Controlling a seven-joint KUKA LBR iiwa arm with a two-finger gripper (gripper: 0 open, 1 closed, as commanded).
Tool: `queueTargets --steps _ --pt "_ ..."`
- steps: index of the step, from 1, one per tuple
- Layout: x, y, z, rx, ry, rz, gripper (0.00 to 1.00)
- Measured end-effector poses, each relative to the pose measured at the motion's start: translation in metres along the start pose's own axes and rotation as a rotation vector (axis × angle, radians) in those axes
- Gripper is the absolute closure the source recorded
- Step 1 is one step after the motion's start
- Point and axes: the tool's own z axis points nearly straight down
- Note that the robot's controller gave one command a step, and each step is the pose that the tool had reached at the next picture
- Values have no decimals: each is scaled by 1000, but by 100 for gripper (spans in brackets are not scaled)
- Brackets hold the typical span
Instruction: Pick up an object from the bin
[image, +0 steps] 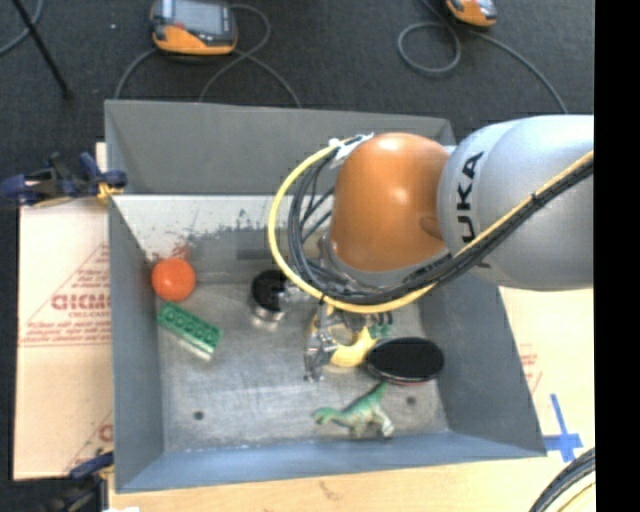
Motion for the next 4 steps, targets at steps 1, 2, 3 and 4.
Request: queueTargets --steps 1,2,3,4 --pt "4 -27 18 -2 2 14 0" --pt "8 -38 27 0 -5 -4 0" --pt "1 -19 77 2 -1 -253 0" --pt "-9 -22 88 -7 9 -377 0"
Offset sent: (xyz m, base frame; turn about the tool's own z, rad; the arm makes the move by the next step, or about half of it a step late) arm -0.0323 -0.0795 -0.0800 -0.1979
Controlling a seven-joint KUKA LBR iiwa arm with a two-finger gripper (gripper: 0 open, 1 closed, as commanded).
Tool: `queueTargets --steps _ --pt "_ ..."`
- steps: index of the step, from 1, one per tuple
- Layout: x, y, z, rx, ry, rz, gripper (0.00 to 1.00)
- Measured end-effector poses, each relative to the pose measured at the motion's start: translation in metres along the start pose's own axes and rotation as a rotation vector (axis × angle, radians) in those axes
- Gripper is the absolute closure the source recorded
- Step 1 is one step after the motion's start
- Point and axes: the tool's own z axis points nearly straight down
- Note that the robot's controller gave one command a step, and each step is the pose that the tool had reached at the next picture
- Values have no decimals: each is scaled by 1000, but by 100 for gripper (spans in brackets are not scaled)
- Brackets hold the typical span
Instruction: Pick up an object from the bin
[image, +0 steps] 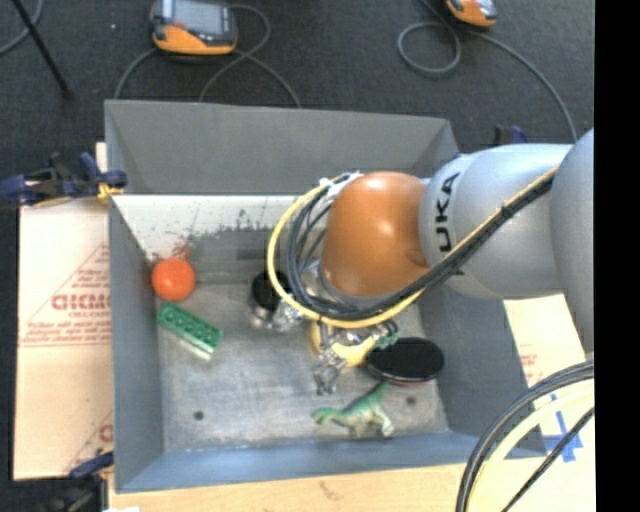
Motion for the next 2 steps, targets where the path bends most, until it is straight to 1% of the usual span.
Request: queueTargets --steps 1,2 --pt "3 -17 -13 4 -3 -25 0" --pt "37 -40 -25 8 -6 -126 0"
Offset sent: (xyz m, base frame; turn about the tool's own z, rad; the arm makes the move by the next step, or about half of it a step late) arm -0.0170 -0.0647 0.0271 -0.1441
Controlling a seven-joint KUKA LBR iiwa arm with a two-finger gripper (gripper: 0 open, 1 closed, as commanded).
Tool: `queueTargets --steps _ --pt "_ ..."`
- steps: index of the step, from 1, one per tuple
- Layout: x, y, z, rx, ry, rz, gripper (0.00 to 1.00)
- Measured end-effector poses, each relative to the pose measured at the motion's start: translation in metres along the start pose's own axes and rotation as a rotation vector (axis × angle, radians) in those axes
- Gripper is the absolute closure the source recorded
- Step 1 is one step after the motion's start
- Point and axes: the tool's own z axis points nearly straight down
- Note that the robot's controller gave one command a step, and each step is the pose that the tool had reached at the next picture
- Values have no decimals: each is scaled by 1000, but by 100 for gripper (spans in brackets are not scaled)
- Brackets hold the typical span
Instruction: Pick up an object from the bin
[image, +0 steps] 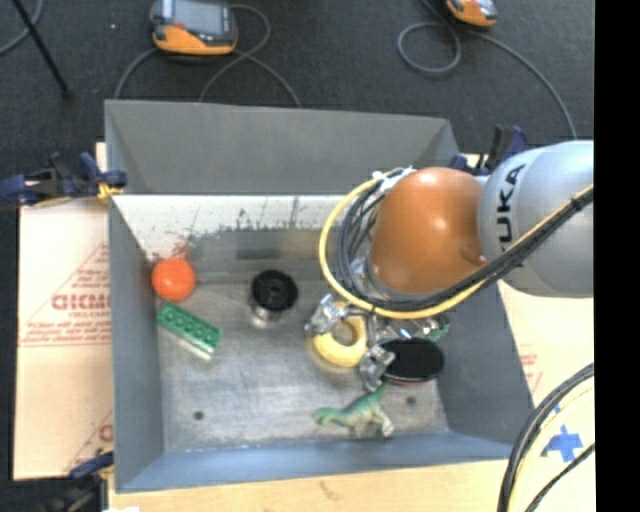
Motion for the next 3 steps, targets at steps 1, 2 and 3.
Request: queueTargets --steps 1,2,3 --pt "56 -5 14 -2 2 -33 0" --pt "-17 -32 47 -3 -23 -44 100" --pt "-17 -32 47 -2 -24 -43 100"
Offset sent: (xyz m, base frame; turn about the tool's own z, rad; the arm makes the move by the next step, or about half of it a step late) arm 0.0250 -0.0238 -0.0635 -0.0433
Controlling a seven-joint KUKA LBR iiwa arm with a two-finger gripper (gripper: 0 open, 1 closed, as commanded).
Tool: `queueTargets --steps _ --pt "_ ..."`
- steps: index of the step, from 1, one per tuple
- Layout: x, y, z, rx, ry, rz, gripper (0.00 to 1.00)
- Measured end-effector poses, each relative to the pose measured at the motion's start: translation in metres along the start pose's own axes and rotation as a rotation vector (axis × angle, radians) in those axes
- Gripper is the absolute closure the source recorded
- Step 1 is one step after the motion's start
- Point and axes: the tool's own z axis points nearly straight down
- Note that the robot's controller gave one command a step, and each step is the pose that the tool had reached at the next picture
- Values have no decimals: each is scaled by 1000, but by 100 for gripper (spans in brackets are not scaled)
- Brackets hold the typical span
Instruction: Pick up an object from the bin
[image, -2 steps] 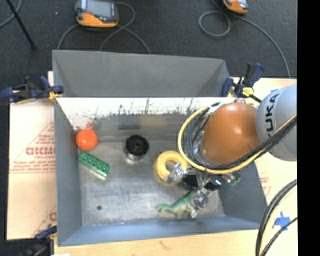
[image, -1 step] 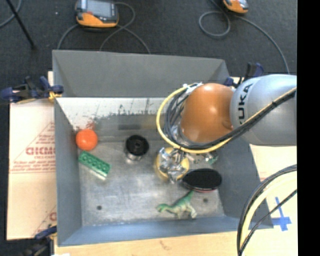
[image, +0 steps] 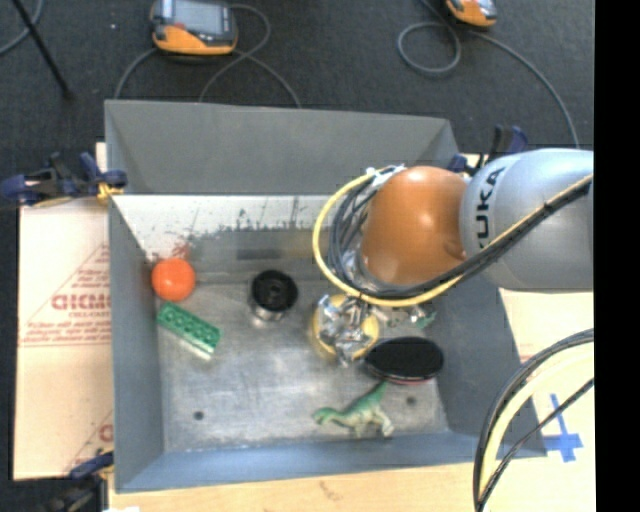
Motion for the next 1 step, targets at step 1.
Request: queueTargets --steps 1 --pt "7 2 -4 9 -8 1 100"
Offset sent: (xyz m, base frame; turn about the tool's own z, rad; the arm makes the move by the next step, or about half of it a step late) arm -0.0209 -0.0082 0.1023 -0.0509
